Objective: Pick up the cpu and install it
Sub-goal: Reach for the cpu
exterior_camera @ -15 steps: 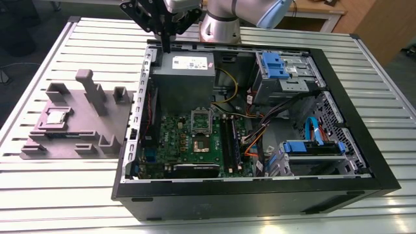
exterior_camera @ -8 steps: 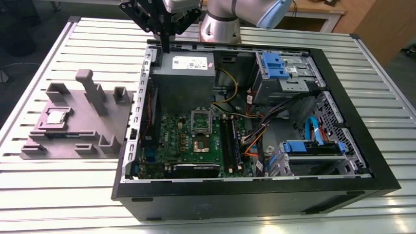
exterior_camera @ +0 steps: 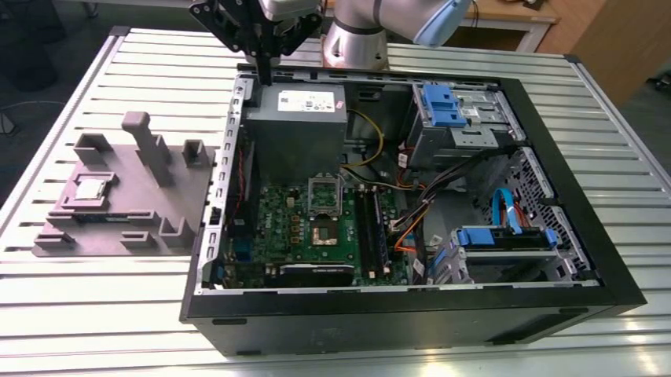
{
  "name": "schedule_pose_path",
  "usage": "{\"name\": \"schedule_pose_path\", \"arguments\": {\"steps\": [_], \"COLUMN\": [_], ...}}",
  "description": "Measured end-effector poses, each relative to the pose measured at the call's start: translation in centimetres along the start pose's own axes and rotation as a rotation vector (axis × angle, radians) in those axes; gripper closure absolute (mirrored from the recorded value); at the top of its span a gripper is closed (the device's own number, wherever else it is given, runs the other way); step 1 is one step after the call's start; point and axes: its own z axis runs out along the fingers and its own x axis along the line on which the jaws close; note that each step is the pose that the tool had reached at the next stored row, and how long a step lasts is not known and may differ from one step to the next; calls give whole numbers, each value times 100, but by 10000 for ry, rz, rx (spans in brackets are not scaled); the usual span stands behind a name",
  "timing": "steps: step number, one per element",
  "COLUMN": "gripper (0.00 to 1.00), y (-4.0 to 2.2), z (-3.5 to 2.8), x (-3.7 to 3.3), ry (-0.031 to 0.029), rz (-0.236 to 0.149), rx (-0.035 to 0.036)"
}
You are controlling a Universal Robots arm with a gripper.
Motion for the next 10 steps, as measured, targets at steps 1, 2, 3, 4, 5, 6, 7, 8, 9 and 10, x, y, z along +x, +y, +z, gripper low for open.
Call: {"name": "schedule_pose_path", "arguments": {"steps": [1,2,3,4,5,6,7,8,9,10], "gripper": [90,90,90,90,90,90,90,90,90,90], "y": [0,0,0,-1,-1,-1,-1,-1,-1,-2], "z": [0,0,0,0,0,0,0,0,0,0], "x": [2,4,5,7,9,10,11,13,14,25], "ry": [0,0,0,0,0,0,0,0,0,0], "rz": [0,0,-1,-1,0,-1,-1,0,0,0], "rx": [0,-1,0,0,0,-1,0,0,0,0]}}
